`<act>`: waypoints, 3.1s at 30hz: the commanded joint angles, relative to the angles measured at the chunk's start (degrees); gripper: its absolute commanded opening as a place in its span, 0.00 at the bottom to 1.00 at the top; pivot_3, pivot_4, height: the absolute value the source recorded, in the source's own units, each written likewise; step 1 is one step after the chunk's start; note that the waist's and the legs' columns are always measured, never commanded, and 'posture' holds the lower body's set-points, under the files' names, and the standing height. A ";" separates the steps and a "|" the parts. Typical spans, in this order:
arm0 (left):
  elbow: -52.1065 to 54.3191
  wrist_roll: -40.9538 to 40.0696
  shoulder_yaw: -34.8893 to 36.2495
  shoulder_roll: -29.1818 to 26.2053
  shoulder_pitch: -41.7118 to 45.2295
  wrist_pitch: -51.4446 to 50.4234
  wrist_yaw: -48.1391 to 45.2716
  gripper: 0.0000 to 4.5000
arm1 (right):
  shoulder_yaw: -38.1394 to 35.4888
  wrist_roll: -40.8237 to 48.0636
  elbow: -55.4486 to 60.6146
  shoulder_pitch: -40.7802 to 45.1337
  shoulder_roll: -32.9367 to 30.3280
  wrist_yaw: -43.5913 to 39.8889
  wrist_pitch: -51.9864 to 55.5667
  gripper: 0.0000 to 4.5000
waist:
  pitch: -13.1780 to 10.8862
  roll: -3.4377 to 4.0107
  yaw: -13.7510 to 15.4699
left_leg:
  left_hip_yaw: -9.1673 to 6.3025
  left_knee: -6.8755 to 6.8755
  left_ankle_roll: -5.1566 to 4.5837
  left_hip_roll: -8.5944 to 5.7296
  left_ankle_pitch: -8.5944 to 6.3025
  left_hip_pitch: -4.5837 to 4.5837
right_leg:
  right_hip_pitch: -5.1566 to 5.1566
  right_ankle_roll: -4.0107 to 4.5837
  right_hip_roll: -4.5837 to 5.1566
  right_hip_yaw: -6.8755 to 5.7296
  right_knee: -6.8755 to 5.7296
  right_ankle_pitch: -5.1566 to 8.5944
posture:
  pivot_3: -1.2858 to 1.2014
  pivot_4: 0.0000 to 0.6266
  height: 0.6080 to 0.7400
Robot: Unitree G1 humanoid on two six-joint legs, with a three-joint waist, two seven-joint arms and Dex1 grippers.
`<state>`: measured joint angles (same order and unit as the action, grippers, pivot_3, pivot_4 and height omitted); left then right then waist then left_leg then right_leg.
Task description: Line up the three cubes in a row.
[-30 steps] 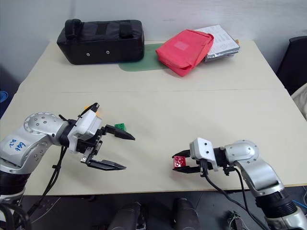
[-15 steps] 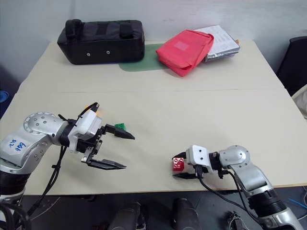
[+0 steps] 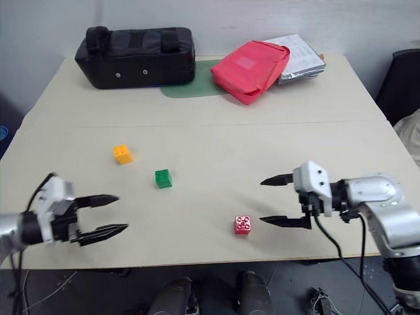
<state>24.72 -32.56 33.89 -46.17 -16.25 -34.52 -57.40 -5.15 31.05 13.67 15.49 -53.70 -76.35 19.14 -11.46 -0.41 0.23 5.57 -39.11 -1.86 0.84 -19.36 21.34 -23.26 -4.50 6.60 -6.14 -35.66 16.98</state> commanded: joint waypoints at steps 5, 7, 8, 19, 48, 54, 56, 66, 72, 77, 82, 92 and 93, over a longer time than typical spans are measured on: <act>6.14 0.70 6.14 3.19 -7.81 3.98 2.72 1.00 | -0.10 3.02 2.01 3.11 0.43 0.18 2.99 0.99 | 0.01 0.00 0.70 | -0.04 0.00 0.03 -0.03 -0.13 -0.04 | 0.02 0.03 0.07 0.01 0.02 0.01 | 0.52 0.24 1.00; 4.42 0.68 3.63 1.14 -4.09 4.65 2.47 1.00 | 0.37 2.77 1.71 4.32 0.74 0.11 3.07 0.99 | 0.01 0.00 1.02 | -0.06 0.00 0.06 -0.02 -0.12 -0.04 | -0.01 0.09 0.06 -0.02 -0.01 0.04 | 0.52 0.24 1.00; 2.94 1.16 1.62 -0.24 -1.22 5.22 2.15 1.00 | 0.47 2.80 1.71 4.92 0.86 0.17 3.29 0.99 | 0.01 0.01 1.21 | -0.06 0.01 0.07 -0.02 -0.12 -0.03 | -0.03 0.10 0.07 -0.02 -0.02 0.03 | 0.52 0.24 1.00; -17.00 11.10 -29.25 -4.81 37.59 7.88 -2.93 1.00 | -0.60 3.25 6.91 2.35 1.40 3.57 4.46 0.99 | 0.02 0.03 0.19 | 0.34 0.04 0.02 -0.05 -0.02 0.10 | -0.18 0.03 -0.09 -0.06 -0.27 -0.04 | 0.52 0.24 1.00; -34.42 23.54 -43.75 3.58 52.54 14.95 -10.35 0.33 | -2.36 4.43 11.65 -1.47 1.97 10.15 5.98 1.00 | 0.00 -0.03 0.29 | 0.47 -0.10 -0.10 -0.04 0.05 0.11 | -0.22 -0.08 -0.14 -0.02 -0.33 -0.10 | 0.52 0.24 1.00; -22.97 18.59 -42.81 1.21 47.49 14.96 -16.38 0.33 | -3.49 3.89 12.82 -6.43 -2.00 4.65 4.84 1.00 | 0.00 -0.03 0.49 | 0.45 -0.09 -0.10 -0.04 0.05 0.12 | -0.21 -0.08 -0.12 -0.01 -0.32 -0.10 | 0.52 0.24 1.00; -18.21 17.98 -43.82 1.15 45.99 13.91 -16.59 0.33 | -4.25 4.43 13.50 -8.58 -3.54 2.60 4.37 1.00 | 0.00 -0.03 0.68 | 0.44 -0.09 -0.11 -0.04 0.04 0.11 | -0.18 -0.08 -0.10 -0.02 -0.31 -0.10 | 0.52 0.24 1.00; -4.72 24.88 -55.42 6.37 41.13 8.46 -8.84 0.33 | -6.01 5.67 16.70 -13.59 -6.70 -0.35 5.18 1.00 | 0.00 -0.03 1.23 | 0.43 -0.17 -0.14 -0.06 0.04 0.01 | -0.09 -0.09 -0.07 0.04 -0.25 -0.10 | 0.52 0.24 1.00; -5.26 28.93 -57.04 7.25 41.44 6.70 -4.17 0.33 | -6.46 5.99 17.19 -13.88 -7.19 -0.15 5.72 1.00 | 0.00 -0.03 1.16 | 0.42 -0.18 -0.13 -0.05 0.05 -0.03 | -0.09 -0.08 -0.07 0.05 -0.23 -0.10 | 0.52 0.24 1.00; -4.02 29.04 -56.15 5.86 40.79 6.18 -3.82 0.33 | -6.07 5.74 16.79 -13.42 -6.92 -0.02 5.73 1.00 | 0.00 -0.03 1.18 | 0.41 -0.18 -0.13 -0.05 0.05 -0.03 | -0.08 -0.08 -0.05 0.04 -0.21 -0.10 | 0.52 0.24 1.00; -2.74 28.78 -55.94 5.50 39.67 5.18 -2.80 0.33 | -5.18 5.38 16.30 -12.58 -6.42 0.24 5.42 1.00 | 0.00 -0.03 1.17 | 0.40 -0.18 -0.13 -0.05 0.05 -0.03 | -0.08 -0.08 -0.05 0.04 -0.22 -0.10 | 0.52 0.24 1.00; -3.96 28.29 -55.55 5.70 38.76 5.44 -1.64 0.33 | -3.86 4.26 13.67 -9.63 -4.99 1.47 4.87 1.00 | 0.00 -0.03 1.22 | 0.40 -0.18 -0.14 -0.05 0.06 -0.04 | -0.06 -0.08 -0.04 0.03 -0.21 -0.10 | 0.52 0.24 1.00; -3.89 28.02 -55.46 5.77 38.61 5.24 -1.61 0.33 | -3.84 4.25 13.70 -9.63 -4.93 1.46 4.87 1.00 | 0.00 -0.03 1.19 | 0.40 -0.18 -0.14 -0.05 0.06 -0.04 | -0.07 -0.08 -0.04 0.02 -0.21 -0.10 | 0.52 0.24 1.00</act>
<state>20.11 -4.40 -22.33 -40.15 23.37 -28.82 -59.48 -8.74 35.08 26.65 5.78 -58.75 -74.80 24.84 -11.46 -0.44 1.42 5.97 -39.29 -2.00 0.78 -19.30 21.29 -23.32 -4.58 6.56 -6.11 -35.87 16.88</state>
